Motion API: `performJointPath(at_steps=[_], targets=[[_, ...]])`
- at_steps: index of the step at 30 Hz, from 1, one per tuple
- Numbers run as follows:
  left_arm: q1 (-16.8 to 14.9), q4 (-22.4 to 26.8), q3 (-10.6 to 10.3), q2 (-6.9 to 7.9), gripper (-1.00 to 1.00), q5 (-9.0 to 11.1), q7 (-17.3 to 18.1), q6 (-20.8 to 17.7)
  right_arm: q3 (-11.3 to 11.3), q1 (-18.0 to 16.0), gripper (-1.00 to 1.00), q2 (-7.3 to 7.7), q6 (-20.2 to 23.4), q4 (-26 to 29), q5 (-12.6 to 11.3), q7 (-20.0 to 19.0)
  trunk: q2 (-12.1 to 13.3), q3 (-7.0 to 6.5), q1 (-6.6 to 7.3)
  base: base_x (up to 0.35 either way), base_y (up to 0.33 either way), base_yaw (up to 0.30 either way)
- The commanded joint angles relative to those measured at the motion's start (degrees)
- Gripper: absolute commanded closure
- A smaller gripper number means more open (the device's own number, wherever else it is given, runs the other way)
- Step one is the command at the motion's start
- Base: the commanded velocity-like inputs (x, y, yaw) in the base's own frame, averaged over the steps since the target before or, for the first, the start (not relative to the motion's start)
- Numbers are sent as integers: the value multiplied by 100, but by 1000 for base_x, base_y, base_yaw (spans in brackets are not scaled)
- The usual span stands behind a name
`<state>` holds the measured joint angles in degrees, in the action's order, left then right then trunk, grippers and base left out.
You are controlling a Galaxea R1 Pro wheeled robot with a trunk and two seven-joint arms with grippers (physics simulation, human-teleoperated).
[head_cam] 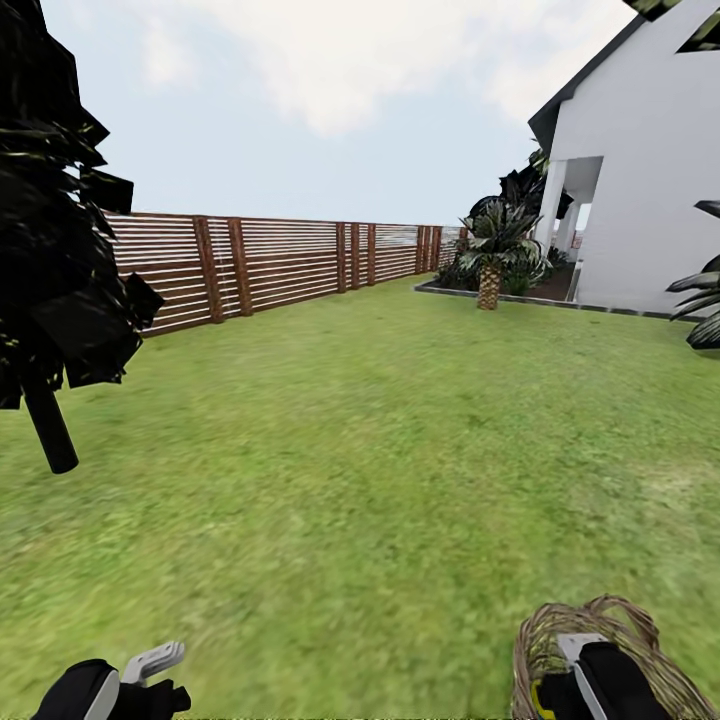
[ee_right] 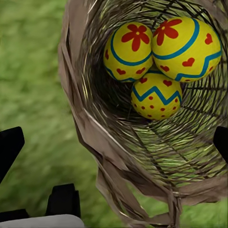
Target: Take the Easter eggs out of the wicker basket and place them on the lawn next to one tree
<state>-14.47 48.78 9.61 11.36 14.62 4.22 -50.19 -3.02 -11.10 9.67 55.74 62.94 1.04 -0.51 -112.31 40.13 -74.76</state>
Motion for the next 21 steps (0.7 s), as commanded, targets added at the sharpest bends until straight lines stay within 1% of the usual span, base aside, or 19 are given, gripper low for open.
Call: performJointPath(at_steps=[1, 6, 14, 21], targets=[[-3, 3, 15, -2, -100, -32, 44, -26, 1, -3, -100, 7, 24, 6, -15, -4, -44, 25, -22, 0, 0, 0], [-3, 3, 15, -2, -100, -35, 44, -26, 3, -1, -100, 17, 26, 5, -57, -2, -245, 114, -132, 0, 0, 0], [-3, 9, 15, -3, -100, -32, 44, -26, 19, -1, -100, -22, 24, -31, -52, 1, -566, 258, -307, 0, 0, 0], [-3, 9, 15, -3, -100, -30, 44, -27, 21, -1, -100, -26, 24, -32, -51, 6, -847, 384, -461, 0, 0, 0]])
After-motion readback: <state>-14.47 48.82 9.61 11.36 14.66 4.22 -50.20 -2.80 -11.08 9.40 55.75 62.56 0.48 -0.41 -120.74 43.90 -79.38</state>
